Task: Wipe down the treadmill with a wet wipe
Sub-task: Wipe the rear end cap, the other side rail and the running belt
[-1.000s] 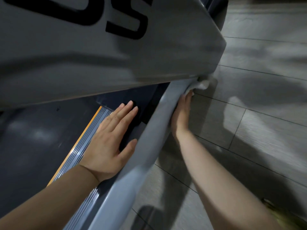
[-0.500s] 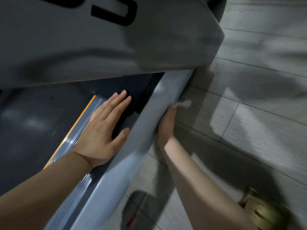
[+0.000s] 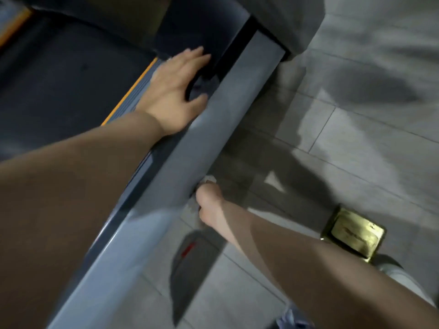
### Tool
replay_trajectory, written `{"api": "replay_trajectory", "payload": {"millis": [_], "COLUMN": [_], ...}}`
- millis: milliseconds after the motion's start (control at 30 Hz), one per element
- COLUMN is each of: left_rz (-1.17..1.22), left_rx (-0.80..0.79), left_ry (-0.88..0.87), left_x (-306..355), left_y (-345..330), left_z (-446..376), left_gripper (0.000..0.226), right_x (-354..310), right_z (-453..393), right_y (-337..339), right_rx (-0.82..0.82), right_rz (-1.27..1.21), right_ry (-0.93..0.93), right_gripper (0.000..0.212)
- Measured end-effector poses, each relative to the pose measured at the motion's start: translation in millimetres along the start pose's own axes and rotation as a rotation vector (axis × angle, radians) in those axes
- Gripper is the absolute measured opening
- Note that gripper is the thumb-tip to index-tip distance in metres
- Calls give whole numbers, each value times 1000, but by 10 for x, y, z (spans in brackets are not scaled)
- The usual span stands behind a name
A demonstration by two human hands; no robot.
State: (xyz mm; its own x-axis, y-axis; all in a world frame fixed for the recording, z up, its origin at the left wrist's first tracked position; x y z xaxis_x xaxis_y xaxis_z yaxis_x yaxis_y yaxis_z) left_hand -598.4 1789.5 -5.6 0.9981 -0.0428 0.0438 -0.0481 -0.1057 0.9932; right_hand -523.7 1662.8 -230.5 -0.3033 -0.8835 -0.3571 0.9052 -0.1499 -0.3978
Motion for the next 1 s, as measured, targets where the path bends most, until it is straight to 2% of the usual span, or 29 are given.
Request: {"api": "replay_trajectory", "payload": {"millis": [100,200,267,367,500,633,767,867,1000], "left_rz": [-87,-43,19,55,-52,-71,-103,-161,-164], "left_rx": [146,253,280,213,54,-26,-16,-54,4], "left_ry": [126,296,360,382,462,760,1114,1250,1219], "left_x": [-68,-205,-368,-695,-1004,-1131,-1213,-1185,-1139], "left_y": [88,146,198,311,482,673,788,844,843], "left_z": [106,539,1053,2046,3618,5369,6891,7591,7740], "left_gripper": [61,49,46,44,47,52,62,65,65], "right_x": [400,847,1104,1364,1613,1997,2434,2867,3571], "right_z": [128,224,328,463,782,1111,1486,1777,2030], "right_y": [-31,6,41,83,45,-26,-114,-146,-199], "right_rx": [-75,-98,-145,-213,-140,-58,-52,-36,-50], "right_rz": [150,224,224,297,211,175,231,246,158], "right_ry": [-69,-170,-279,-223,-137,-115,-85,-132,-190], "right_gripper": [35,24,32,24,36,36,28,23,30]}}
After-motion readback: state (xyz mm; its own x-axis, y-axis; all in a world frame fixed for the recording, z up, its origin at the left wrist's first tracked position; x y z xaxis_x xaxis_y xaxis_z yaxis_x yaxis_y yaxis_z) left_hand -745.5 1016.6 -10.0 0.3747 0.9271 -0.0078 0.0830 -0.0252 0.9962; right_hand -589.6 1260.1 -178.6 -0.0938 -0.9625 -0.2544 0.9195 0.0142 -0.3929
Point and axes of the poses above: each hand's wrist, its own z-axis away from the middle knuckle, its own y-axis out of the back of the hand, x = y × z, the point moved 6 cm from there along -z, towards the middle knuckle, and after that the axes turned 12 degrees about -z, right-handed, at the moved point
